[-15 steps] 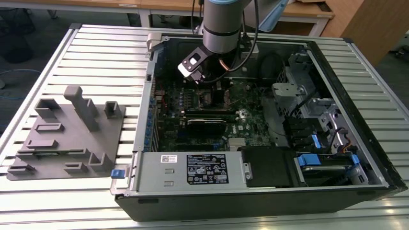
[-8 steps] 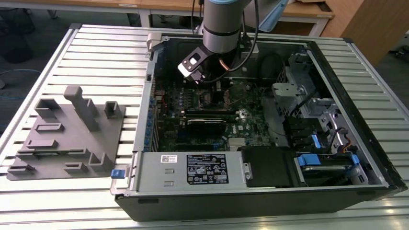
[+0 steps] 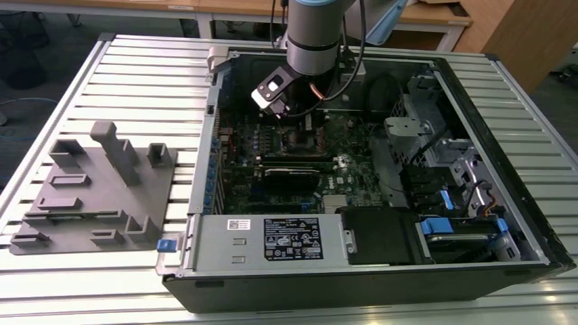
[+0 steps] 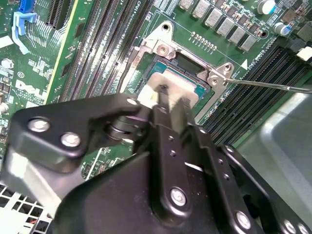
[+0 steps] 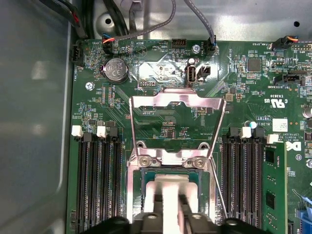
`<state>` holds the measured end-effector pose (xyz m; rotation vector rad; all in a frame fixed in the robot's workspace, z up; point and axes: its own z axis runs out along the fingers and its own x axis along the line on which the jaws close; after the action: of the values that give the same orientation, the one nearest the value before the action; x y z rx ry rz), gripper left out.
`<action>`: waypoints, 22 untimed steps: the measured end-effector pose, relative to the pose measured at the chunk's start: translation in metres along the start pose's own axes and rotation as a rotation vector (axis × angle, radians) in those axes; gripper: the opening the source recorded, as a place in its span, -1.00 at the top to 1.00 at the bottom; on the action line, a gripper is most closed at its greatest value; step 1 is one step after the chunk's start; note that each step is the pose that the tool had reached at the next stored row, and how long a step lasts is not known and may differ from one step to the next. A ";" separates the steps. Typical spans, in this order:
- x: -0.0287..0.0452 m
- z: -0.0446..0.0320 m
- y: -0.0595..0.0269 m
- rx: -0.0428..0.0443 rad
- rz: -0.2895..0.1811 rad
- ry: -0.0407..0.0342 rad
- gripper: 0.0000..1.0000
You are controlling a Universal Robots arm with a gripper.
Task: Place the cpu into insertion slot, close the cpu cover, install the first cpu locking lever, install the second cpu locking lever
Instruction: 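Place the cpu into insertion slot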
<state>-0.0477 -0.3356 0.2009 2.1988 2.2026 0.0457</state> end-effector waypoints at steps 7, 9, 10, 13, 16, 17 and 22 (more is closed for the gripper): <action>0.0000 -0.0001 0.0000 0.0000 0.000 0.0000 0.80; 0.0000 -0.0002 0.0000 0.0000 0.000 0.0000 0.80; 0.0000 -0.0002 0.0000 0.0000 0.000 0.0000 0.80; 0.0000 0.0008 0.0000 0.0002 0.000 -0.0003 0.80; -0.0003 0.0025 -0.0003 0.0009 0.000 -0.0016 0.80; -0.0003 0.0027 -0.0003 0.0007 0.000 -0.0012 0.80; -0.0001 0.0037 -0.0002 0.0005 0.000 -0.0006 0.80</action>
<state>-0.0477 -0.3357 0.1972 2.1987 2.2025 0.0445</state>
